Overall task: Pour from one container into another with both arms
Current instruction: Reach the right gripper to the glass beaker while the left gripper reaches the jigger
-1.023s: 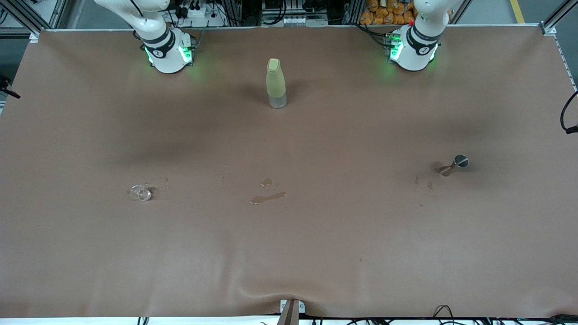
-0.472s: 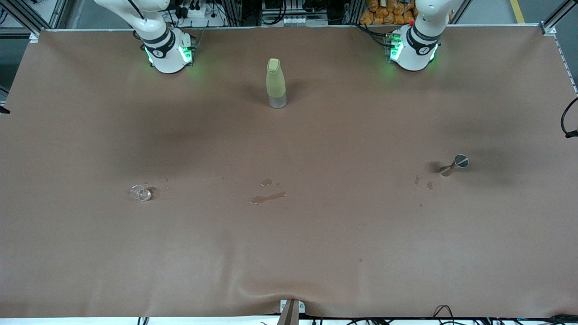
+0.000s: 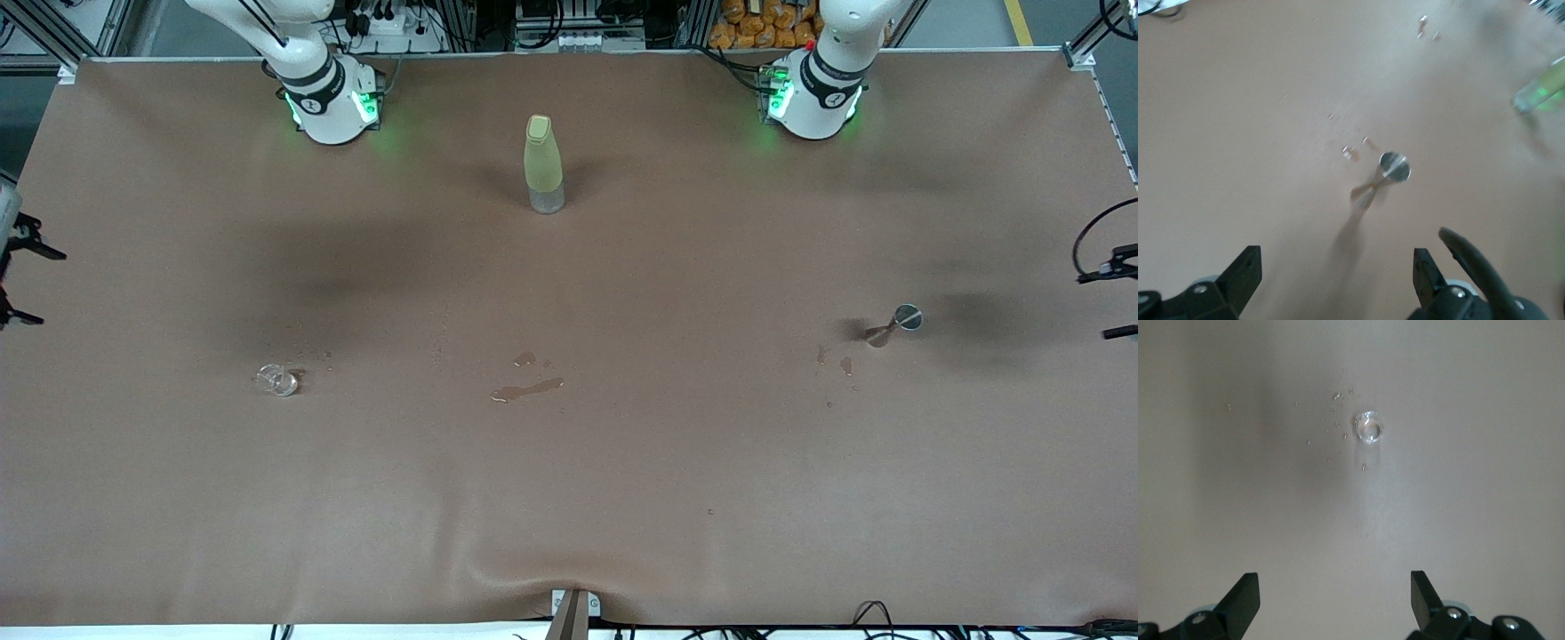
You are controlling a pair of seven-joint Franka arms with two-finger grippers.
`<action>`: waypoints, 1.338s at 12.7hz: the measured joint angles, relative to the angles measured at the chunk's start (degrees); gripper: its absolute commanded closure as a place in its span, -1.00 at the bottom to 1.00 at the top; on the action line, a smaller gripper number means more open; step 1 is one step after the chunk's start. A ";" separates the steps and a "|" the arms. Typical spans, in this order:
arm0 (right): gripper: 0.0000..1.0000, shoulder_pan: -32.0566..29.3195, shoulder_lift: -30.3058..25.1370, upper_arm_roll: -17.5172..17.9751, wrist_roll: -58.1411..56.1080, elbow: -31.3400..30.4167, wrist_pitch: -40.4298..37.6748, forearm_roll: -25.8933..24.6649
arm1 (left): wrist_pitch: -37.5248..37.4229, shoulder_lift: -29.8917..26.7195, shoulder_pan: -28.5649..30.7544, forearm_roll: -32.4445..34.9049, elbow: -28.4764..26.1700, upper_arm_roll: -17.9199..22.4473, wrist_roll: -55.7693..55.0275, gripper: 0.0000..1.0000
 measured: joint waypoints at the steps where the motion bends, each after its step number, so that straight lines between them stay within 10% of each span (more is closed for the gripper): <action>1: -1.00 -0.12 1.54 -0.93 -2.65 -0.16 0.36 3.09 | -0.36 1.32 -0.03 -1.92 -1.02 -0.30 1.26 -1.00; 7: -1.00 -0.72 13.03 -5.70 -20.28 -0.51 0.87 23.43 | -0.54 2.89 -0.97 -9.83 -10.67 -3.49 8.61 -1.00; 17: -1.00 -3.34 26.46 -6.42 -38.56 -0.76 -4.94 45.19 | 0.27 9.44 -0.79 -9.15 -11.89 -2.55 23.07 -1.00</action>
